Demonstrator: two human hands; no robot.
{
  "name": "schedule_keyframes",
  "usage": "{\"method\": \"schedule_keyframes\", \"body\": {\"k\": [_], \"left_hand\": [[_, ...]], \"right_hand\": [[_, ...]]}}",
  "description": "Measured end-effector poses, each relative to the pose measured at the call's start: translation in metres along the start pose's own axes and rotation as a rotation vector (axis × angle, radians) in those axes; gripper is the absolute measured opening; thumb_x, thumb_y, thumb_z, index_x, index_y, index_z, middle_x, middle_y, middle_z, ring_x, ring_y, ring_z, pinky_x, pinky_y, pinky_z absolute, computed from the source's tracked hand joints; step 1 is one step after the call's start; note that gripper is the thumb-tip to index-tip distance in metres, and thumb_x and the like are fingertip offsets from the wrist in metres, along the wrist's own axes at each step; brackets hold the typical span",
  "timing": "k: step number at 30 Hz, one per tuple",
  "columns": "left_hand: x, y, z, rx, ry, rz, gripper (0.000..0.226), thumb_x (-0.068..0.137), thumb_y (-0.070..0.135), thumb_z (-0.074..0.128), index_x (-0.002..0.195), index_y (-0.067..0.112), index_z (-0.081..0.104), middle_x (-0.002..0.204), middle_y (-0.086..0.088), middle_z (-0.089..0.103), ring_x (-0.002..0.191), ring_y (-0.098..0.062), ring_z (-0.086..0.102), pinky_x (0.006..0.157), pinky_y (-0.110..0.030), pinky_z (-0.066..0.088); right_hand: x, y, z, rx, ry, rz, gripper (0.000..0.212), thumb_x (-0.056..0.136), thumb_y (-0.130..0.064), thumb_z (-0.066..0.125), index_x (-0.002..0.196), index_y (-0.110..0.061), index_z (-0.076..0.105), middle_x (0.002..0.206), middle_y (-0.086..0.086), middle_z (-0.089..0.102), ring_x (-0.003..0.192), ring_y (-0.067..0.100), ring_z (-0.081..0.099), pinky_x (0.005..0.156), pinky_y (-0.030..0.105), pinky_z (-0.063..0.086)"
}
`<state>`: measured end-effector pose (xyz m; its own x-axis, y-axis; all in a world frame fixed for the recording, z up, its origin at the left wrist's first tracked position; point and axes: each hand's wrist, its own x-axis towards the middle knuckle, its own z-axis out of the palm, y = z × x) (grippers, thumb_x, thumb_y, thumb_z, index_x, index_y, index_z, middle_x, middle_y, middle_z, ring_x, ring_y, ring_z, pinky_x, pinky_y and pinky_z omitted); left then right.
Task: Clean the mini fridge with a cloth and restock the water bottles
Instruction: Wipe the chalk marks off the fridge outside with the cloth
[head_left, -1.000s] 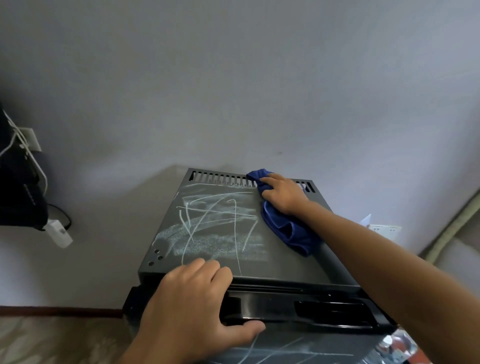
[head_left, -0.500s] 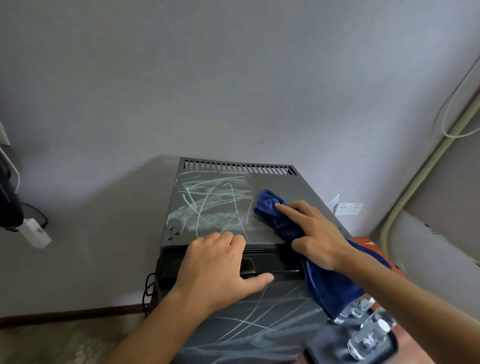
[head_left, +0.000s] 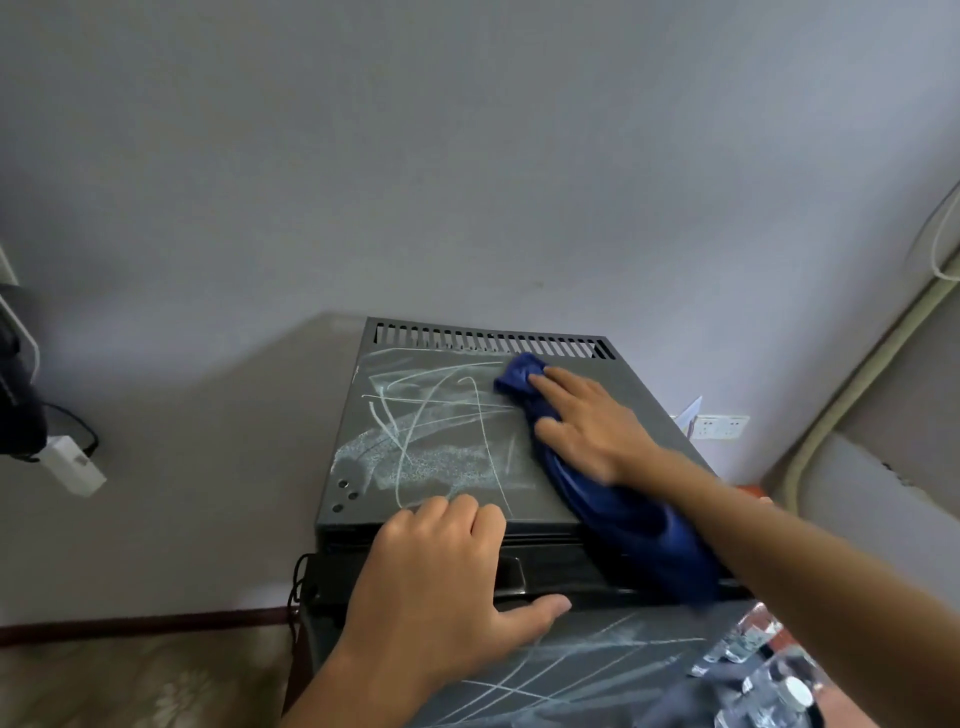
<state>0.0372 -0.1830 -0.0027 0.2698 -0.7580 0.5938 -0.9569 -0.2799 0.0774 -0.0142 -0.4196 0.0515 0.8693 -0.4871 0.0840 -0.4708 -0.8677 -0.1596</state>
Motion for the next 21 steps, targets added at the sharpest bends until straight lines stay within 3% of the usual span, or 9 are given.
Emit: {"method": "schedule_keyframes", "body": {"k": [5,10,17,21], "left_hand": [[0.001,-0.001,0.001,0.004,-0.009,0.014,0.069,0.073,0.091,0.048,0.067,0.023,0.039,0.062,0.01,0.039,0.054,-0.014,0.04,0.049,-0.03,0.04],[0.002,-0.001,0.0,0.013,-0.03,-0.012,0.069,0.072,0.092,0.047,0.067,0.024,0.04,0.062,0.011,0.038,0.055,-0.013,0.038,0.052,-0.028,0.035],[0.003,-0.002,-0.003,0.012,-0.035,-0.017,0.068,0.072,0.091,0.048,0.068,0.024,0.039,0.063,0.012,0.039,0.056,-0.012,0.033,0.053,-0.027,0.031],[0.002,0.0,-0.005,0.014,-0.033,-0.021,0.069,0.074,0.091,0.047,0.067,0.023,0.042,0.062,0.01,0.042,0.054,-0.015,0.043,0.05,-0.031,0.038]], "right_hand": [[0.107,0.028,0.006,-0.007,-0.031,0.082,0.058,0.098,-0.044,0.036,0.151,-0.021,0.036,0.162,0.004,0.028,0.144,0.036,0.031,0.115,0.05,0.03],[0.155,0.027,0.008,-0.009,-0.058,0.101,0.06,0.098,-0.045,0.034,0.151,-0.017,0.039,0.16,0.01,0.033,0.141,0.039,0.033,0.116,0.05,0.03],[0.114,0.025,0.013,0.003,0.018,-0.02,0.052,0.101,-0.034,0.042,0.151,-0.018,0.046,0.162,0.004,0.035,0.147,0.031,0.031,0.121,0.042,0.023],[0.046,0.018,0.007,0.006,0.005,-0.139,0.072,0.087,-0.05,0.029,0.148,-0.019,0.051,0.161,0.002,0.038,0.149,0.025,0.03,0.124,0.038,0.02]]}}
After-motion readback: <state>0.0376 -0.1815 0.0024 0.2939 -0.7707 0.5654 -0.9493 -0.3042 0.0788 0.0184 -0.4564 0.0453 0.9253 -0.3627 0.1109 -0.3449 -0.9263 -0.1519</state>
